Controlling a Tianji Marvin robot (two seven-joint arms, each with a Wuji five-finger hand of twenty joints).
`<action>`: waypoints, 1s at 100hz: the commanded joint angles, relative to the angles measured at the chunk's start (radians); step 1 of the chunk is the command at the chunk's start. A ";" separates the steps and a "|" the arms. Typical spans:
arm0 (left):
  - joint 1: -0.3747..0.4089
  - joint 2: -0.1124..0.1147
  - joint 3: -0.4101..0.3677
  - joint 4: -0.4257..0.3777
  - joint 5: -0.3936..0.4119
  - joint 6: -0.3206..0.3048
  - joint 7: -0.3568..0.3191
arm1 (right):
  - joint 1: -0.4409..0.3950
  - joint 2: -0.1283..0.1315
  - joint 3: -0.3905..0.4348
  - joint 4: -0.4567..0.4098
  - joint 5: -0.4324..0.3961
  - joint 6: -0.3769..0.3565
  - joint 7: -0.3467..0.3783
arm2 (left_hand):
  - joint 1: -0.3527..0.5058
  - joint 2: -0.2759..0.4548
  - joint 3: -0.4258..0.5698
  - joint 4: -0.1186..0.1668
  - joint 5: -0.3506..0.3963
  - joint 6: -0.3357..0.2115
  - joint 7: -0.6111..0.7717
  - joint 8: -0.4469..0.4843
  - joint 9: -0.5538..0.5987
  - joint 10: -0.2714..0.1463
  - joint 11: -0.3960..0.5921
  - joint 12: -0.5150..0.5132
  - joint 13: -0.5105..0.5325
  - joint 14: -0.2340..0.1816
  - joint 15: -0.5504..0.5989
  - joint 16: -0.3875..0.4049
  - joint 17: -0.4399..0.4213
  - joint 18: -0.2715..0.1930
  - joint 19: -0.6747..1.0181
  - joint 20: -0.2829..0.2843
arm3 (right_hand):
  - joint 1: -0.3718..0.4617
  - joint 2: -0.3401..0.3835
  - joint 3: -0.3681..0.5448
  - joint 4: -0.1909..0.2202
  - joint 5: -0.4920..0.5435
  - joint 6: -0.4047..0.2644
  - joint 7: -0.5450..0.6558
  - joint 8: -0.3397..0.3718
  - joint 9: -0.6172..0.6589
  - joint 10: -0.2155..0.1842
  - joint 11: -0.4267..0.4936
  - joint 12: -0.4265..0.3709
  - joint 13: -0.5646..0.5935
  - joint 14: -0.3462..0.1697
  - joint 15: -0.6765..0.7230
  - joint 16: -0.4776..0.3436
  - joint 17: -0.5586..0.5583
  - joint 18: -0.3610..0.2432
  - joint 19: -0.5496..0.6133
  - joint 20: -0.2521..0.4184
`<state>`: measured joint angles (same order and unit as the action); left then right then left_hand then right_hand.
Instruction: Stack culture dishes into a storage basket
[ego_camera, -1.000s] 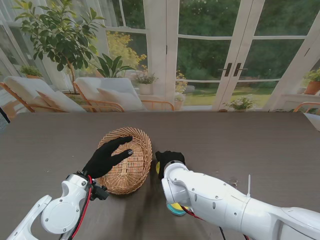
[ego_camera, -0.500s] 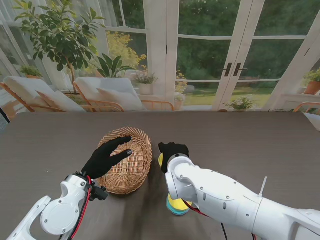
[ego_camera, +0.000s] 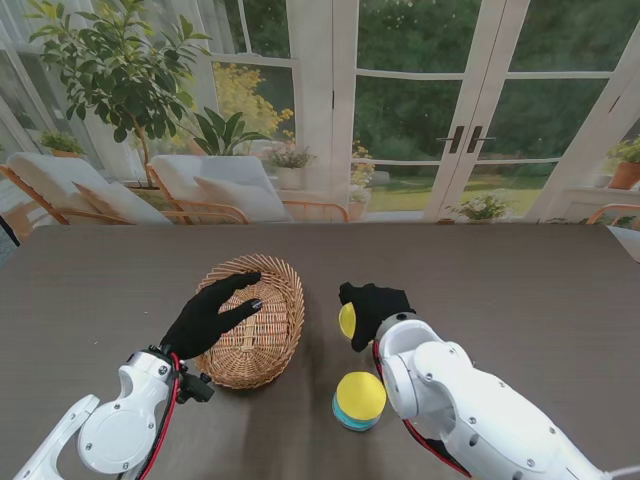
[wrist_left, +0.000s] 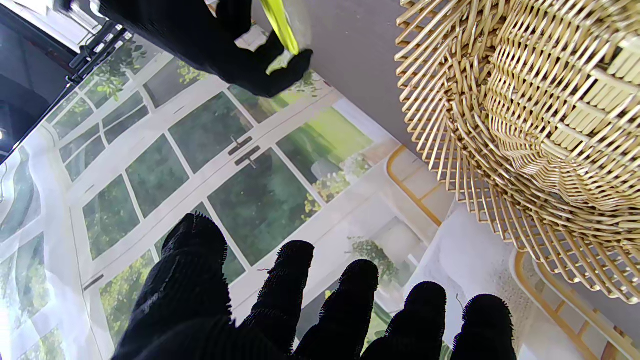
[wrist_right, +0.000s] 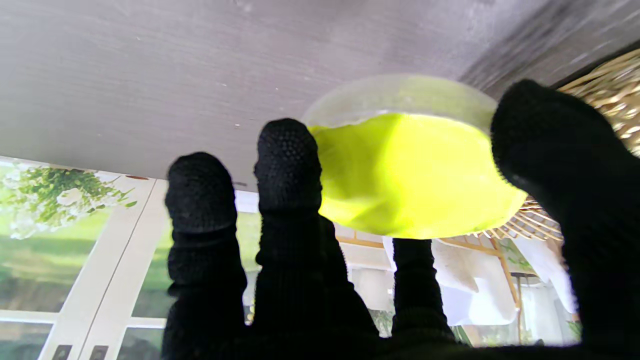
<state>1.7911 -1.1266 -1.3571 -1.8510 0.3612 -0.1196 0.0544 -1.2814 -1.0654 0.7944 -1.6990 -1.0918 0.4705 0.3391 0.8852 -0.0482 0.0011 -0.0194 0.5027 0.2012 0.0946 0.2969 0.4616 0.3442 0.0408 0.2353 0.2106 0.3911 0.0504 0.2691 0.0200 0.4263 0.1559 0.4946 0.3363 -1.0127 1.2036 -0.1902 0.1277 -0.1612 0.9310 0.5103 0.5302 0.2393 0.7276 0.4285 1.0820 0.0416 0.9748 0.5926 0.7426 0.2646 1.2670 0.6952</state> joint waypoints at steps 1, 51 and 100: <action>0.006 -0.005 -0.002 -0.008 -0.002 -0.003 -0.015 | -0.057 0.022 0.015 -0.026 -0.003 -0.016 0.011 | -0.003 0.036 -0.017 0.013 0.004 0.002 -0.010 0.000 0.004 0.000 0.002 0.003 -0.017 -0.007 -0.012 -0.006 -0.007 -0.031 -0.027 -0.006 | 0.089 0.054 0.142 0.066 0.027 -0.034 0.099 0.037 0.075 -0.081 0.141 0.050 0.029 -0.006 0.021 0.015 0.074 0.009 0.053 -0.011; 0.002 -0.005 -0.005 -0.003 -0.006 -0.016 -0.014 | -0.334 0.041 0.260 -0.182 -0.063 -0.293 0.049 | -0.004 0.036 -0.018 0.013 0.004 0.001 -0.010 0.000 0.004 -0.001 0.002 0.003 -0.017 -0.008 -0.012 -0.006 -0.007 -0.031 -0.028 -0.007 | 0.078 0.076 0.124 0.069 0.017 -0.029 0.082 0.031 0.037 -0.067 0.130 0.047 0.008 -0.005 0.027 0.015 0.060 0.009 0.051 -0.008; 0.009 -0.005 -0.009 -0.011 0.002 -0.009 -0.011 | -0.350 0.046 0.199 -0.194 -0.071 -0.292 0.055 | -0.004 0.036 -0.018 0.013 0.007 0.003 -0.010 0.000 0.005 0.001 0.002 0.003 -0.016 -0.007 -0.012 -0.007 -0.007 -0.031 -0.027 -0.007 | 0.061 0.091 0.114 0.072 -0.002 -0.013 0.074 0.034 0.012 -0.065 0.129 0.045 -0.007 -0.008 0.031 0.012 0.046 0.002 0.055 -0.006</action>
<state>1.7932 -1.1272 -1.3629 -1.8532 0.3586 -0.1320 0.0586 -1.6336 -1.0138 1.0036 -1.9023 -1.1578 0.1723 0.3831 0.8851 -0.0481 0.0011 -0.0194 0.5028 0.2014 0.0946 0.2969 0.4616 0.3450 0.0408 0.2353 0.2106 0.3911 0.0504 0.2691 0.0200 0.4263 0.1559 0.4946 0.3363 -1.0117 1.2034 -0.1902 0.1277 -0.1613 0.9311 0.5105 0.5294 0.2398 0.7276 0.4285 1.0817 0.0414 0.9816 0.5940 0.7428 0.2643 1.2670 0.6952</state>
